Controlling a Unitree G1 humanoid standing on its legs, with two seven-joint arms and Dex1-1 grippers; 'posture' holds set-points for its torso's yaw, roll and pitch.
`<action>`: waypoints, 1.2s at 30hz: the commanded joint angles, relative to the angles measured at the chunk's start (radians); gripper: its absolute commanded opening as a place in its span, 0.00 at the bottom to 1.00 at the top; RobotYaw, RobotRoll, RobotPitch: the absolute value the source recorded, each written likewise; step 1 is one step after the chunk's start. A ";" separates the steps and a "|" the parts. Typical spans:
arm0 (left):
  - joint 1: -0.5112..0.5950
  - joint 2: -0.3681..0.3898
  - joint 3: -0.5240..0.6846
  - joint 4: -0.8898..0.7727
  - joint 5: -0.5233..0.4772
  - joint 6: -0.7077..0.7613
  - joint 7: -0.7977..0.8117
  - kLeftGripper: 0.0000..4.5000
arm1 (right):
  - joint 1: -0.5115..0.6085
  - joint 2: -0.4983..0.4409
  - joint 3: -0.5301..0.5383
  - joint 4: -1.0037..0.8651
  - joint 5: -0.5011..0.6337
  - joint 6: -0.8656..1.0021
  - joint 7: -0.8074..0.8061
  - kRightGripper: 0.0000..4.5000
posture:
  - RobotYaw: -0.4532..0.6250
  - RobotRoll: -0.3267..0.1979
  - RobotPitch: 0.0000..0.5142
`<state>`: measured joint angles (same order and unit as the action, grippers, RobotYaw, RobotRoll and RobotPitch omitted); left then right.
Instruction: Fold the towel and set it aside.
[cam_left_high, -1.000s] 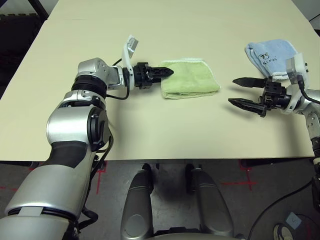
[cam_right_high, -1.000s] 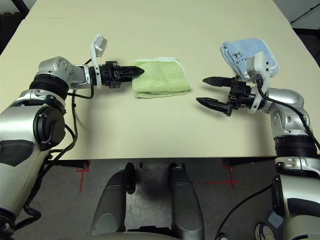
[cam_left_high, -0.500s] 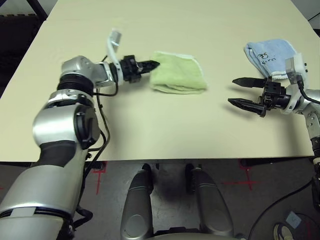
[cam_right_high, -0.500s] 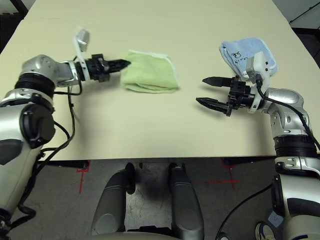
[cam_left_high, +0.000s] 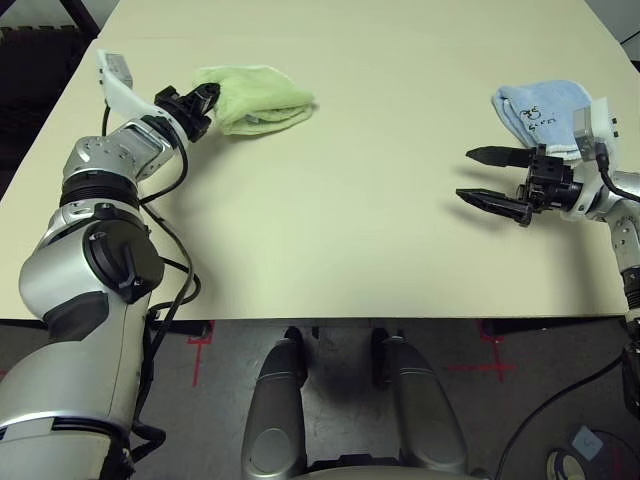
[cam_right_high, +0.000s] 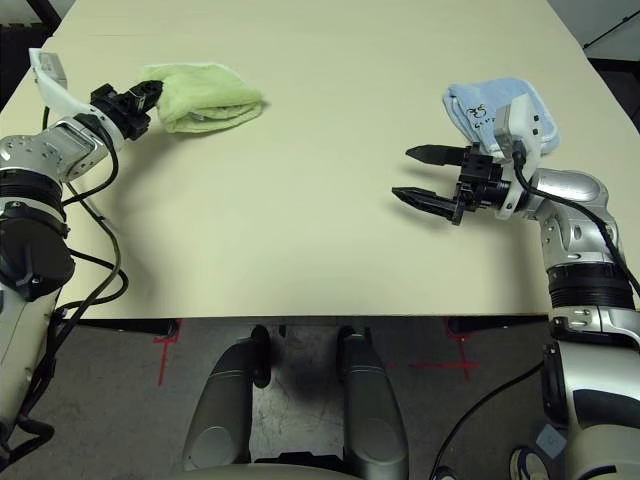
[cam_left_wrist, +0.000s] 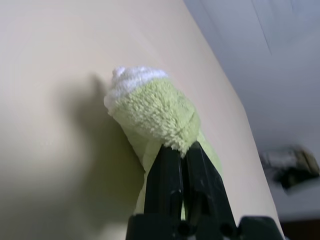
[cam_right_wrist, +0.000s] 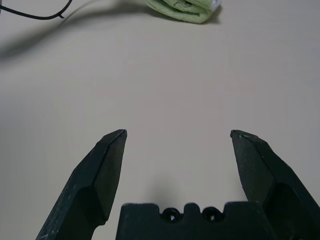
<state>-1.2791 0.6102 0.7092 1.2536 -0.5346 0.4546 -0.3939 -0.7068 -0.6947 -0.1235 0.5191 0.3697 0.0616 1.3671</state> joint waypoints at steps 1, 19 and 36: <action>0.039 0.021 0.037 -0.023 -0.034 -0.070 0.065 0.01 | -0.006 -0.001 0.012 0.016 -0.010 -0.013 0.011 1.00 | 0.41 0.62 0.44; 0.136 0.001 0.069 -0.134 -0.091 -0.233 0.224 0.01 | -0.039 0.026 0.002 0.047 -0.006 -0.024 -0.017 1.00 | 0.42 0.62 0.44; 0.199 -0.107 0.130 -0.314 -0.199 -0.234 0.449 0.01 | -0.056 0.036 0.017 0.070 -0.020 -0.037 -0.001 1.00 | 0.43 0.62 0.45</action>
<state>-1.1064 0.5154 0.8262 0.9726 -0.7134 0.2229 0.0278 -0.7628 -0.6558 -0.1184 0.5789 0.3587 0.0344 1.3575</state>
